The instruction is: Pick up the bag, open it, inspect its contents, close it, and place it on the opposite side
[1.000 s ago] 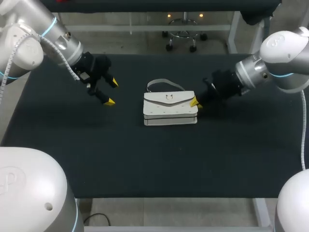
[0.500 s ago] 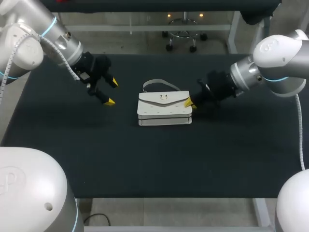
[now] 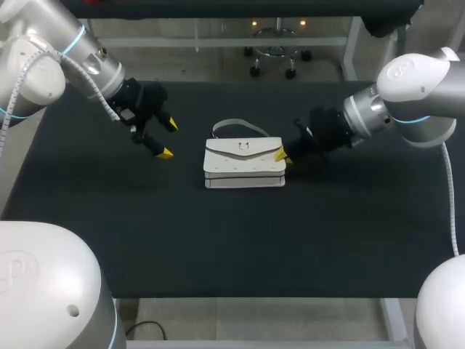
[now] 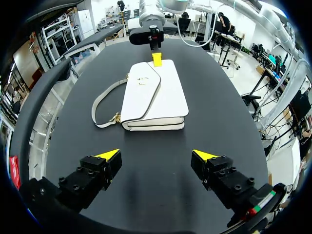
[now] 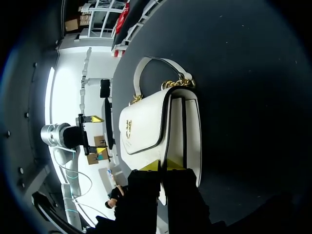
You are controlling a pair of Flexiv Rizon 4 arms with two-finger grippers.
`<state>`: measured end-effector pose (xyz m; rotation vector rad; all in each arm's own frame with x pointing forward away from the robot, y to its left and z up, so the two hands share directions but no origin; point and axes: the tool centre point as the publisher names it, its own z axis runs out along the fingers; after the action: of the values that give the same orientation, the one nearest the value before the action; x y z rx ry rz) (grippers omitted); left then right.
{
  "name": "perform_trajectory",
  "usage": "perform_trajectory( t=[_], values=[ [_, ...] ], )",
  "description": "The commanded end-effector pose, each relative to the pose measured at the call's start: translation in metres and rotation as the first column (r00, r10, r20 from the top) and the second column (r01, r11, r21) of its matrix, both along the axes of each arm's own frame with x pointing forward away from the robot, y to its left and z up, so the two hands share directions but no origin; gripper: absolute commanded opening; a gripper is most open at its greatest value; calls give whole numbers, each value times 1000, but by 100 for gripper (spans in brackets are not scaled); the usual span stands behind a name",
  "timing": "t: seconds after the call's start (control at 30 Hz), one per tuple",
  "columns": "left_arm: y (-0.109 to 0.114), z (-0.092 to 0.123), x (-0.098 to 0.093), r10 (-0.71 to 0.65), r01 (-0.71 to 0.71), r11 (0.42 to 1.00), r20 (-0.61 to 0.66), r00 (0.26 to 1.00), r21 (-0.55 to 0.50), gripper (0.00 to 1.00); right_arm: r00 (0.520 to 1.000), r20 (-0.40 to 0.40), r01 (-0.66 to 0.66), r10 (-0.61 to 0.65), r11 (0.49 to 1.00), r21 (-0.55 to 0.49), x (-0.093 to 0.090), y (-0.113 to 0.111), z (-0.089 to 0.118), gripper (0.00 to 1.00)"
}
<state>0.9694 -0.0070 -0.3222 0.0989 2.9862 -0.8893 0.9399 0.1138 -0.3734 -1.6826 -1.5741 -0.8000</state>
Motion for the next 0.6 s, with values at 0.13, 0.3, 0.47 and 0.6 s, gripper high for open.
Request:
perform_trajectory(
  t=[0.13, 0.3, 0.47, 0.6],
  values=[
    [0, -1, 0, 1, -1, 1000, 3, 1000, -3, 100, 1000, 6, 16, -16, 1000, 12, -4, 1, 1, 0],
    [0, -1, 0, 1, -1, 1000, 3, 1000, -3, 100, 1000, 7, 27, -27, 999, 24, -5, 2, 0, 0],
    [0, -1, 0, 1, -1, 1000, 3, 1000, -3, 100, 999, 6, 31, -31, 999, 23, -6, 3, -1, 0],
    [0, -1, 0, 1, -1, 1000, 3, 1000, -3, 100, 1000, 5, 30, -30, 999, 19, -5, 2, 0, 39]
  ],
)
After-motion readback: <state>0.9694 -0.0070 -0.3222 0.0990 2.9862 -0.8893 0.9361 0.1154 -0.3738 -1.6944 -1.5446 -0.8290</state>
